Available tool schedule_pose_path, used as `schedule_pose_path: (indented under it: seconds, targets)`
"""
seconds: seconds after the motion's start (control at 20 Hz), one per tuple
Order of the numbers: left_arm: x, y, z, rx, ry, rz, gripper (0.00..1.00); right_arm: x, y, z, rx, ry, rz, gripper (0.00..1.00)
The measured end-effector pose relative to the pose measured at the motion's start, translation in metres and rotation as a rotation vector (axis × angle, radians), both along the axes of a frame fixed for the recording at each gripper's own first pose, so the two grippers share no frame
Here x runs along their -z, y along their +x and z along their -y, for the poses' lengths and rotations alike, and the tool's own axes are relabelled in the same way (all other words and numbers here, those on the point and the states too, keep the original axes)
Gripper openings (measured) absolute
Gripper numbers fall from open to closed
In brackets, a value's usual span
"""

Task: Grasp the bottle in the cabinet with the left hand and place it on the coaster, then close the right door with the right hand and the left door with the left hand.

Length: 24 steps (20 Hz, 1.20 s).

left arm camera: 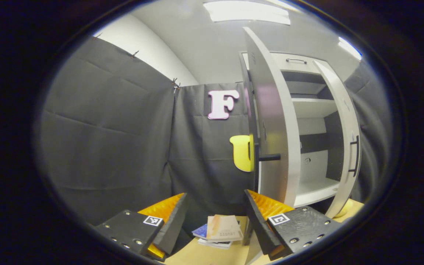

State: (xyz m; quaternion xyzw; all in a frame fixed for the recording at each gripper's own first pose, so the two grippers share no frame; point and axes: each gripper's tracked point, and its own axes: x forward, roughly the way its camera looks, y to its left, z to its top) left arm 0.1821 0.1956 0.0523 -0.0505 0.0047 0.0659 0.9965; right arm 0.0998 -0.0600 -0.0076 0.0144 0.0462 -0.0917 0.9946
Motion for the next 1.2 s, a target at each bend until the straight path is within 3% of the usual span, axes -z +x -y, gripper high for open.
schedule_pose_path:
  seconds: [0.2,0.3,0.35,0.45,0.85,1.2]
  targets:
    - [-0.001,-0.003,0.000,-0.001,0.007,0.002,0.94,0.002,0.001,0.006,-0.012,0.001,-0.003,0.97]
    - [-0.003,-0.004,0.003,-0.003,0.011,0.005,0.82,0.004,0.002,0.006,-0.023,0.013,-0.007,0.97]
    - [-0.004,-0.005,0.009,0.004,0.011,0.001,0.81,0.005,0.003,0.005,-0.030,0.017,-0.006,0.97]
    - [-0.006,-0.006,0.022,0.023,0.001,0.004,0.95,0.006,0.005,0.004,-0.042,0.013,-0.008,0.98]
    - [-0.014,-0.012,0.080,0.076,0.013,0.029,0.95,0.008,0.011,0.011,-0.067,0.007,-0.024,0.97]
    - [-0.018,0.007,0.161,0.188,0.003,0.053,0.95,0.010,0.006,0.030,-0.050,-0.002,-0.035,0.97]
